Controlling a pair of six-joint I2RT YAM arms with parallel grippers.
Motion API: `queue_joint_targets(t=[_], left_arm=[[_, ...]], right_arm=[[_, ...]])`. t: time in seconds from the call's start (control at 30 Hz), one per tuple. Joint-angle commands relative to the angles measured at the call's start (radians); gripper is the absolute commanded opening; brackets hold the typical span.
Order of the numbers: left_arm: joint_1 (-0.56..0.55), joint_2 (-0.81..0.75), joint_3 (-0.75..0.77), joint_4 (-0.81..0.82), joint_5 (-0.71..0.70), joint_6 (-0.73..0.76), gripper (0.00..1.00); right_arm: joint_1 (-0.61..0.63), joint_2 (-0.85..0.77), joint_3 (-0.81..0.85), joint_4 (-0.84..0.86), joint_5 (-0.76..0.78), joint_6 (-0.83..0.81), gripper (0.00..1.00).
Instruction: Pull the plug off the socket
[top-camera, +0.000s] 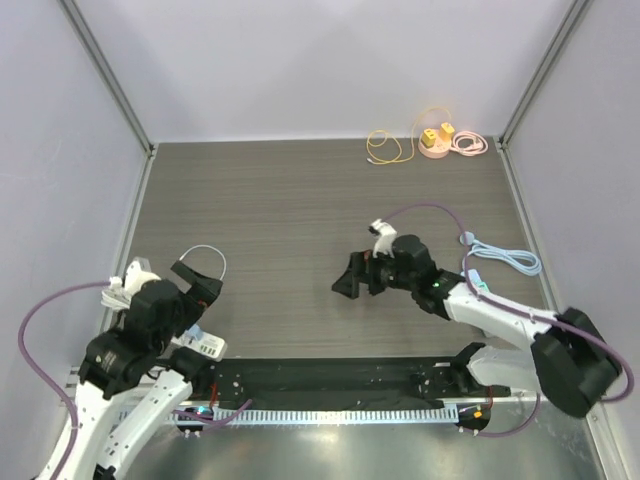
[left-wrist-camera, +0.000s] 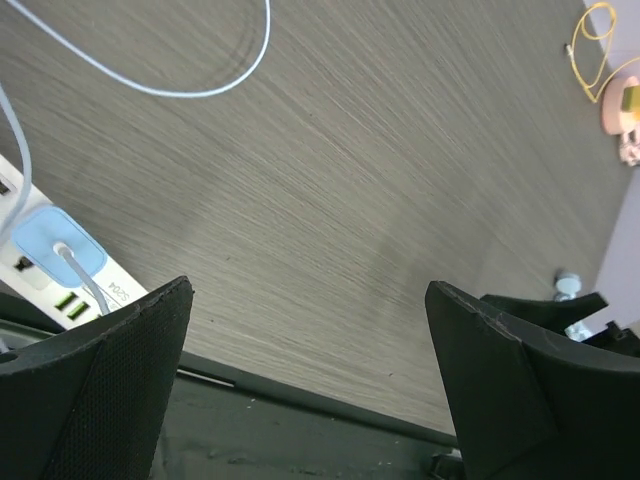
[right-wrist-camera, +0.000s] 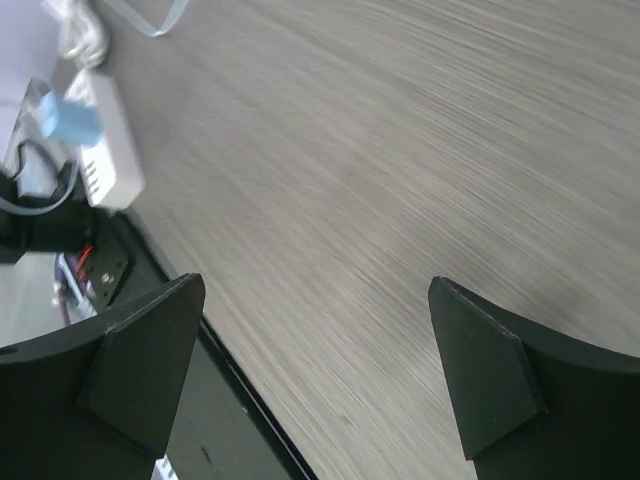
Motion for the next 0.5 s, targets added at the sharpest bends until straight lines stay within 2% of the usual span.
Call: queue_joint_targets(t=[0.0, 0.03, 0.1, 0.27, 0.47], left_arm=[[0.002, 0.115, 0.134, -0.038, -0.04, 0.108, 1.0], [0.002, 0.14, 0.162, -0.048, -0.05, 0.122, 1.0], [0.002, 0.189, 0.225, -0.08, -0.07, 0.153, 1.0], [0.002, 0.191, 0.309, -0.153, -0.155, 0.187, 1.0], [0.002, 0.125, 0.319, -0.124, -0.074, 0.215, 1.0]], right_arm=[[0.153, 0.106, 0.118, 0.196, 0.063, -0.1, 1.0], [0.23, 0.176, 0.162, 0.226, 0.085, -0.109, 1.0], [0.297, 0.244, 0.23, 0.259, 0.139, -0.147, 1.0], [0.508, 0.507, 0.362, 0.409, 0.215, -0.189, 1.0], [0.668, 0.741, 0.601, 0.411, 0.344, -0.238, 0.94]])
